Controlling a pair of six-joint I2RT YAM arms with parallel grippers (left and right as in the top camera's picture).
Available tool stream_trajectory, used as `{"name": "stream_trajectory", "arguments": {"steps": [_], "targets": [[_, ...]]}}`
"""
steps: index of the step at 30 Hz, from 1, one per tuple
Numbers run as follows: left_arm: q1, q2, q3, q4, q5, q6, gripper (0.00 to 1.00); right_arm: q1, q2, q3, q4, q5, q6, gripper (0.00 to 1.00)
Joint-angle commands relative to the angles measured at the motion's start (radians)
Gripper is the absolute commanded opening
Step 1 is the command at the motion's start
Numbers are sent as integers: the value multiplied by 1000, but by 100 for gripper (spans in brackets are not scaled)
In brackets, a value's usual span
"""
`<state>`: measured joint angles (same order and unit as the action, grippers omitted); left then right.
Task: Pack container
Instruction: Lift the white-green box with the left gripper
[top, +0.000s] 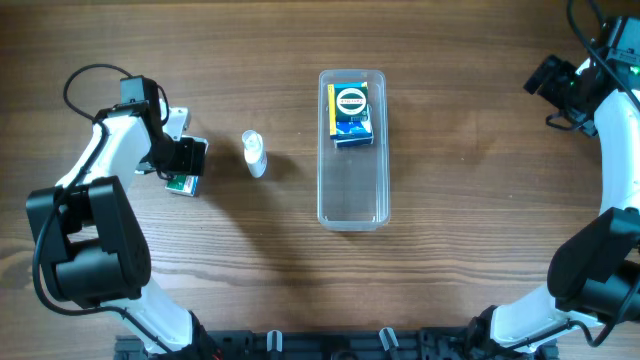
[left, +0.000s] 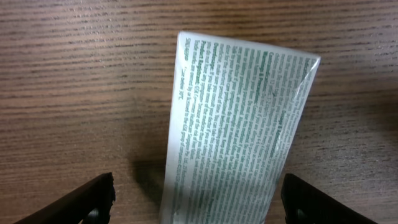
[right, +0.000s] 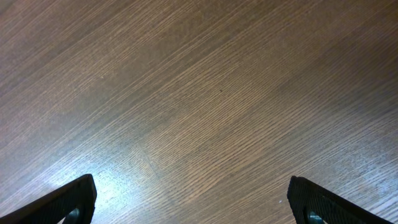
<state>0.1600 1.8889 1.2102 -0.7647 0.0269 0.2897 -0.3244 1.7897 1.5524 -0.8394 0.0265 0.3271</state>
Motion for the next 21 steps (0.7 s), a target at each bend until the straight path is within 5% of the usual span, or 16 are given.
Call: {"name": "stream_trajectory", "arguments": {"steps": [1, 21], "targets": [[4, 21, 0, 10, -3, 18, 87, 0, 2, -5, 2, -6, -10, 100], [4, 75, 0, 44, -3, 21, 85, 0, 2, -5, 2, -6, -10, 100]]}}
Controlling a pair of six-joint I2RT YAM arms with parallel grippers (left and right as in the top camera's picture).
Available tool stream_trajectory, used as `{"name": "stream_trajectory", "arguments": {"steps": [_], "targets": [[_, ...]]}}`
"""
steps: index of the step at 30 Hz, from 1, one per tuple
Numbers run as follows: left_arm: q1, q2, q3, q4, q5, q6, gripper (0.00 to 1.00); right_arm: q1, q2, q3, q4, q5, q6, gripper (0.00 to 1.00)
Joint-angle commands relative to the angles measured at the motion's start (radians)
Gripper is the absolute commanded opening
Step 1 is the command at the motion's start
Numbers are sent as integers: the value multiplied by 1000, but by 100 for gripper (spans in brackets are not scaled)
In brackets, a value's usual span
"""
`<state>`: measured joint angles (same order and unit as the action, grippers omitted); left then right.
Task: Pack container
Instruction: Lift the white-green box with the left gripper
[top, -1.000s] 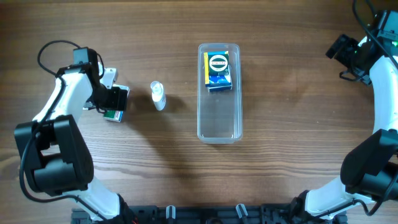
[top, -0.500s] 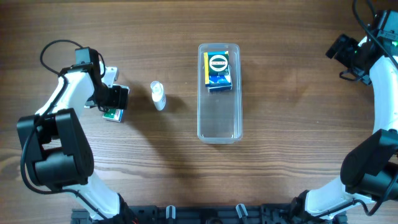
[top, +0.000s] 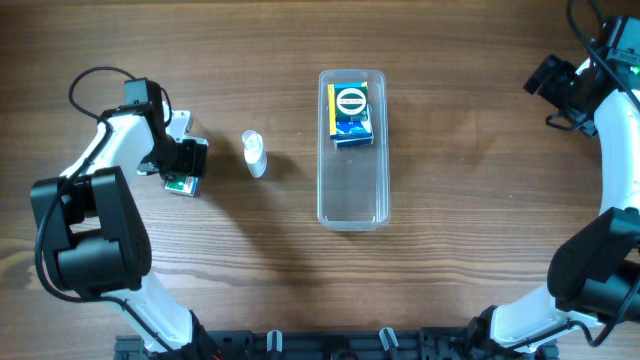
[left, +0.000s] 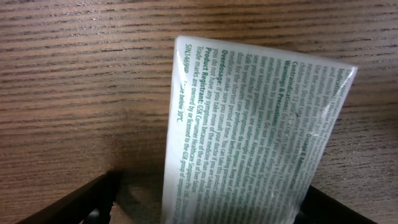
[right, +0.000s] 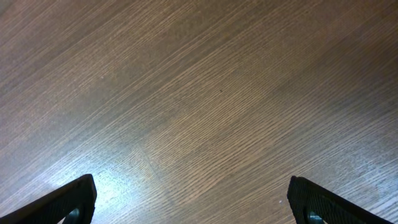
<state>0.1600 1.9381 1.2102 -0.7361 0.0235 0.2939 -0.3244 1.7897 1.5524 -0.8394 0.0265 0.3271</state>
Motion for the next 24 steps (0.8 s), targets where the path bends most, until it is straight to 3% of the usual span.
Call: {"name": "stream_trajectory", "arguments": {"steps": [1, 4, 7, 17, 24], "targets": [[4, 26, 0, 18, 0, 16, 79, 0, 2, -5, 2, -6, -10, 100], [4, 26, 0, 30, 1, 16, 56, 0, 2, -5, 2, -6, -10, 100], [4, 26, 0, 31, 1, 16, 49, 0, 2, -5, 2, -6, -10, 100], [-5, 18, 2, 18, 5, -18, 48, 0, 2, -5, 2, -6, -10, 100], [-29, -85, 5, 18, 11, -23, 43, 0, 2, -5, 2, -6, -10, 100]]}}
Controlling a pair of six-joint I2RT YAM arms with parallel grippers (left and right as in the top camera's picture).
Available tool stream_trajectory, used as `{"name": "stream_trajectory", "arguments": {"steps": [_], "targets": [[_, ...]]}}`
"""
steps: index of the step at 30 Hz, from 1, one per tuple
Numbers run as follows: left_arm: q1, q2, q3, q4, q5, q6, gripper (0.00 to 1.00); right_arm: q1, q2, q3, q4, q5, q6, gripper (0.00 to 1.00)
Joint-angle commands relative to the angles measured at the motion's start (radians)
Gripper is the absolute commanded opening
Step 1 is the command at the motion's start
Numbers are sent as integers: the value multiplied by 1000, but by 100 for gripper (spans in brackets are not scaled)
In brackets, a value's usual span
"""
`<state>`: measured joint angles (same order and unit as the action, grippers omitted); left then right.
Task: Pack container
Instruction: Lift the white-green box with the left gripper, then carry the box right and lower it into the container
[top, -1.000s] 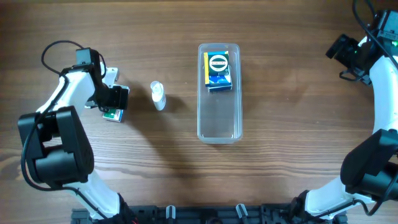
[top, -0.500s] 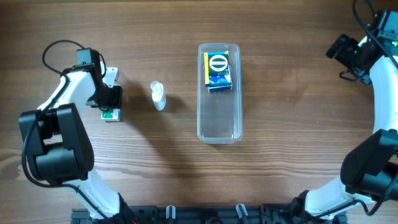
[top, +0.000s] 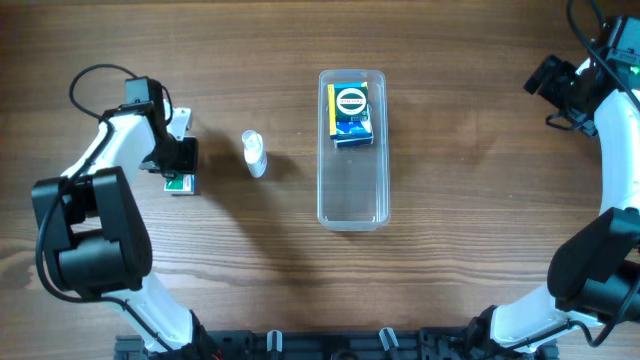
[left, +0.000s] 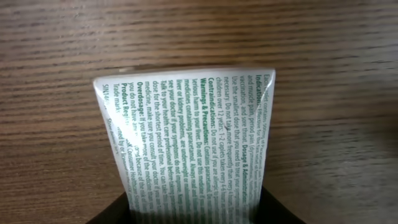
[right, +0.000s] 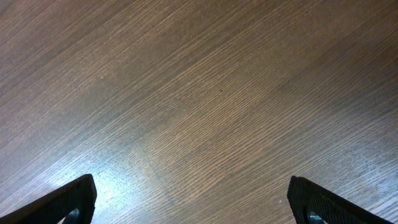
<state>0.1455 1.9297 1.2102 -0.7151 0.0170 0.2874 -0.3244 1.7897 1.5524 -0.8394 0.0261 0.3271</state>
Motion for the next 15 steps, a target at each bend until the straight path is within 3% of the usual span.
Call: {"name": "stream_trajectory", "arguments": {"steps": [1, 8, 15], "targets": [[-18, -103, 8, -1, 19, -38, 43, 0, 2, -5, 2, -6, -10, 100], [-46, -313, 47, 23, 134, -70, 42, 0, 2, -5, 2, -6, -10, 100], [-125, -579, 47, 119, 389, -121, 45, 0, 2, -5, 2, -5, -10, 100]]}}
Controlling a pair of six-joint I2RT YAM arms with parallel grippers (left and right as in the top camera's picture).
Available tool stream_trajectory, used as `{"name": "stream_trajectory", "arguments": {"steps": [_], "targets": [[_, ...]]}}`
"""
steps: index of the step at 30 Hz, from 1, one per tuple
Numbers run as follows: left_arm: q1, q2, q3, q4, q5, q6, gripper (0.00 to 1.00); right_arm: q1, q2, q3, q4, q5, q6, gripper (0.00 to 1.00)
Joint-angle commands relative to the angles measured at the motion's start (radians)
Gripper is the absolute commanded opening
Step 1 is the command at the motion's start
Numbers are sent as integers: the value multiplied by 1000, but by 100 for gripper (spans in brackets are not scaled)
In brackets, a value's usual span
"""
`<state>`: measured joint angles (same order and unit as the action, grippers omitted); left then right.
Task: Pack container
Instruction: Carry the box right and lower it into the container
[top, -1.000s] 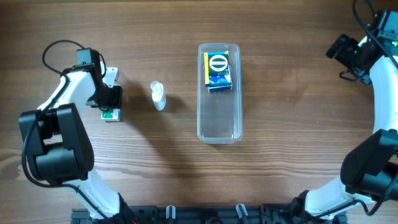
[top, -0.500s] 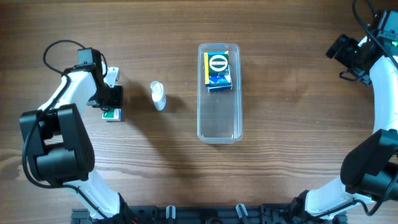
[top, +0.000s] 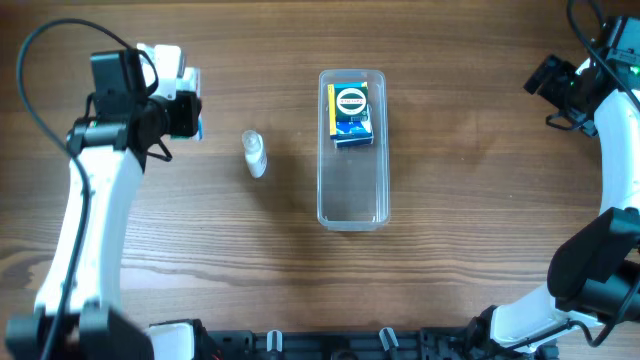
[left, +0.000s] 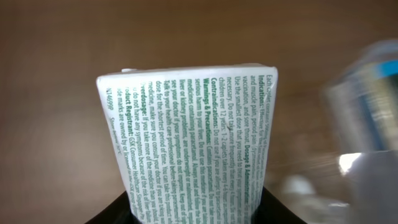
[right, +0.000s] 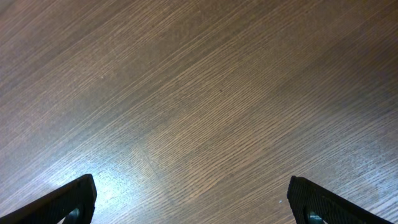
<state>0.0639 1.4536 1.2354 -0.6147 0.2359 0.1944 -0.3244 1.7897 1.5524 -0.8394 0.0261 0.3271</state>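
A clear rectangular container (top: 352, 190) lies at the table's middle with a blue and yellow box (top: 350, 112) in its far end. My left gripper (top: 180, 115) is raised above the table at the left, shut on a white medicine box (left: 189, 143) printed in green. A small white bottle (top: 255, 153) lies on the table between that gripper and the container; it shows blurred at the right of the left wrist view as bottle (left: 367, 106). My right gripper (right: 193, 202) stands open over bare wood at the far right.
The right arm (top: 610, 120) runs along the table's right edge, well apart from the container. Cables loop above the left arm (top: 90, 200) at the upper left.
My left gripper, shut on the white medicine box on the table, now holds it lifted off the wood and a little farther back. The right arm has not moved.
My left gripper stood open over the white medicine box lying on the table left of the bottle. Then its fingers were lower around the box, then shut on it. Now the box hangs in the air in its grip.
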Motion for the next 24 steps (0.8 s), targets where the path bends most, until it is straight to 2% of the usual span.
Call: {"name": "stream_trajectory", "arguments": {"steps": [1, 6, 13, 18, 19, 24], "targets": [[-76, -140, 22, 23, 199, -27, 44, 0, 2, -5, 2, -5, -10, 100], [-260, -211, 22, 21, 213, -152, 46, 0, 2, -5, 3, -5, -10, 100], [-578, -168, 22, 29, 184, -328, 43, 0, 2, -5, 2, -6, -10, 100], [-742, -84, 22, 60, -20, -475, 44, 0, 2, -5, 2, -6, -10, 100], [-780, -46, 22, 77, -114, -554, 44, 0, 2, -5, 3, -6, -10, 100], [-849, 53, 22, 130, -289, -782, 44, 0, 2, -5, 12, -5, -10, 100]]}}
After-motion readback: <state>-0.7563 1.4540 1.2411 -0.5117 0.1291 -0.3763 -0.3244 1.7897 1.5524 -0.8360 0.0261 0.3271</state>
